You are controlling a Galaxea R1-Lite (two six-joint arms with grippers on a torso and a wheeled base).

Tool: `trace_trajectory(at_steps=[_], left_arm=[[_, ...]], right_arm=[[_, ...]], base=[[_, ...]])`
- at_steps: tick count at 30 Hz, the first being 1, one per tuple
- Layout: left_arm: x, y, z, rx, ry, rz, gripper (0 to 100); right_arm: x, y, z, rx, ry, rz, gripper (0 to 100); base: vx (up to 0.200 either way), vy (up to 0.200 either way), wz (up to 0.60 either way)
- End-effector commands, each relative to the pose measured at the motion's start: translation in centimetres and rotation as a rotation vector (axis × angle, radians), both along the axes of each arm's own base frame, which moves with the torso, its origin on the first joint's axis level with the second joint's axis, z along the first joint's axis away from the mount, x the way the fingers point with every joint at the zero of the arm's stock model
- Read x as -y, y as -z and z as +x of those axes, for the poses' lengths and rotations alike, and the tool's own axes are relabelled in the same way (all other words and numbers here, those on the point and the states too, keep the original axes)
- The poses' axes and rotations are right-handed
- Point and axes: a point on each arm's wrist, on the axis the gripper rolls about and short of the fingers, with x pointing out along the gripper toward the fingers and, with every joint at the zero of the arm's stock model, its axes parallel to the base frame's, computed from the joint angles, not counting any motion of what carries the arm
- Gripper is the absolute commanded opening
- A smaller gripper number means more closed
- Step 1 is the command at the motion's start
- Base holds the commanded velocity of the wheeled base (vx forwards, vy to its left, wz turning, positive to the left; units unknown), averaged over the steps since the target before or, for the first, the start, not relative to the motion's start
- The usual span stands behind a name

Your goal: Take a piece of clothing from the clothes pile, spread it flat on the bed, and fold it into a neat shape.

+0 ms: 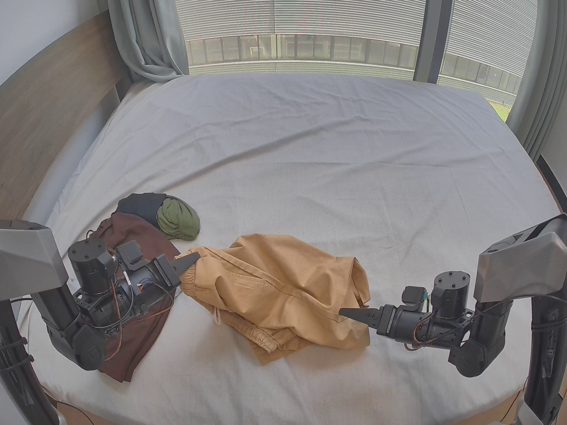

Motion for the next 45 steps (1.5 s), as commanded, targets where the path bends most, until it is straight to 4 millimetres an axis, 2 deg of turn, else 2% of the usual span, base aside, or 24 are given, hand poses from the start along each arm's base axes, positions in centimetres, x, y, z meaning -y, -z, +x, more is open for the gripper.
trace_trajectory(at_steps=[1, 6, 10, 30, 31, 38, 45], left_arm=[[0.0, 0.1, 0.0, -0.001, -0.001, -0.001, 0], [0.0, 0.1, 0.0, -0.001, 0.0, -0.001, 0], [0.0, 0.1, 0.0, -0.003, 0.0, -0.001, 0], [0.1, 0.0, 0.0, 0.004, 0.002, 0.0, 0], [0.1, -0.1, 0.0, 0.004, 0.005, -0.001, 0], [0.1, -0.1, 0.0, 0.004, 0.005, -0.001, 0], [0.1, 0.1, 0.0, 0.0, 0.004, 0.0, 0]], right_arm=[[0.1, -1.9, -1.0, 0.031, -0.038, 0.027, 100], [0.3, -1.4, -0.5, 0.024, -0.034, 0.024, 100], [0.5, 0.8, 0.5, -0.014, -0.011, 0.003, 100], [-0.1, 2.0, 1.9, -0.002, -0.008, 0.007, 100], [-0.1, 2.0, 1.9, -0.002, -0.008, 0.007, 0], [0.3, 2.0, 2.3, 0.005, 0.007, 0.01, 0], [0.6, 1.8, 1.7, -0.008, 0.009, 0.002, 0]], base=[[0.0, 0.0, 0.0], [0.0, 0.0, 0.0], [0.0, 0.0, 0.0], [0.0, 0.0, 0.0], [0.0, 0.0, 0.0], [0.0, 0.0, 0.0], [0.0, 0.0, 0.0]])
